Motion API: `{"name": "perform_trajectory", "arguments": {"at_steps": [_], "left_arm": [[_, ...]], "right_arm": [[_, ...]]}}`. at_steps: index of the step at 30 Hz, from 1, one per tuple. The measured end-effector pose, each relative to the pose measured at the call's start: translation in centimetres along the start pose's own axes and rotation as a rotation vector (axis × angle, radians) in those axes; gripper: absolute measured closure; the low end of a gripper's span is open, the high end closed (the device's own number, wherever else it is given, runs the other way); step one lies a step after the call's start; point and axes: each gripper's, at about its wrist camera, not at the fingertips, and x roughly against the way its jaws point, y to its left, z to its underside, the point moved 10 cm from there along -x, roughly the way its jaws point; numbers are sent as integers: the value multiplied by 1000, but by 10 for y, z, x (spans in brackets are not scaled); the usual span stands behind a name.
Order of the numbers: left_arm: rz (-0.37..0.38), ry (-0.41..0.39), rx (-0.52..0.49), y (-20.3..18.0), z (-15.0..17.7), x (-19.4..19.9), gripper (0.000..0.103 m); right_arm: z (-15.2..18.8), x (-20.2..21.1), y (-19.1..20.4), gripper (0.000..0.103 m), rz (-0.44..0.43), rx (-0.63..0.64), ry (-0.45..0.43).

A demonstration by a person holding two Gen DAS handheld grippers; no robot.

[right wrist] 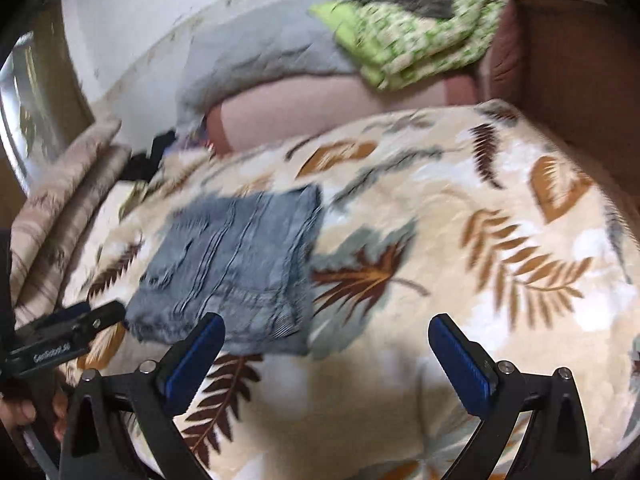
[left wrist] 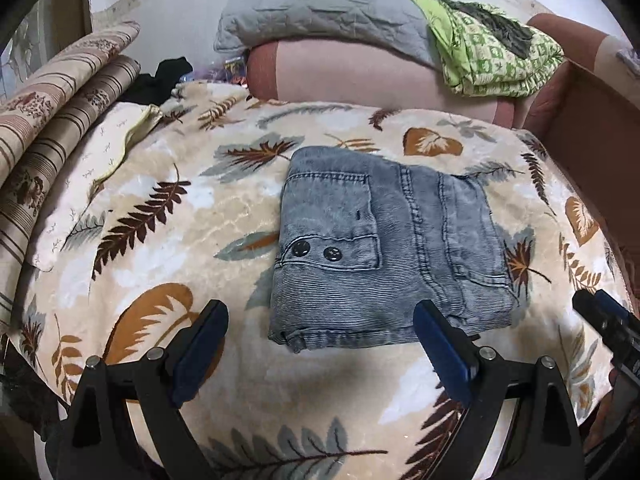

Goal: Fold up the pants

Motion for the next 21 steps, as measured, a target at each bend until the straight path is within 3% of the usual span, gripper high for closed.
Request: {"name": "perform_trajectory", "arguments": {"at_steps": [5, 11, 21], "left_arm": [[-12, -9, -20, -10, 4, 6, 9], [35, -22, -33, -26, 11, 9, 9], [-10, -7, -25, -28, 5, 10, 9]], "right_arm": [[-8, 2, -18, 0, -2, -66, -31], [0, 4, -12, 0, 3, -16, -37], [-6, 19, -3, 0, 9, 37, -50]]}}
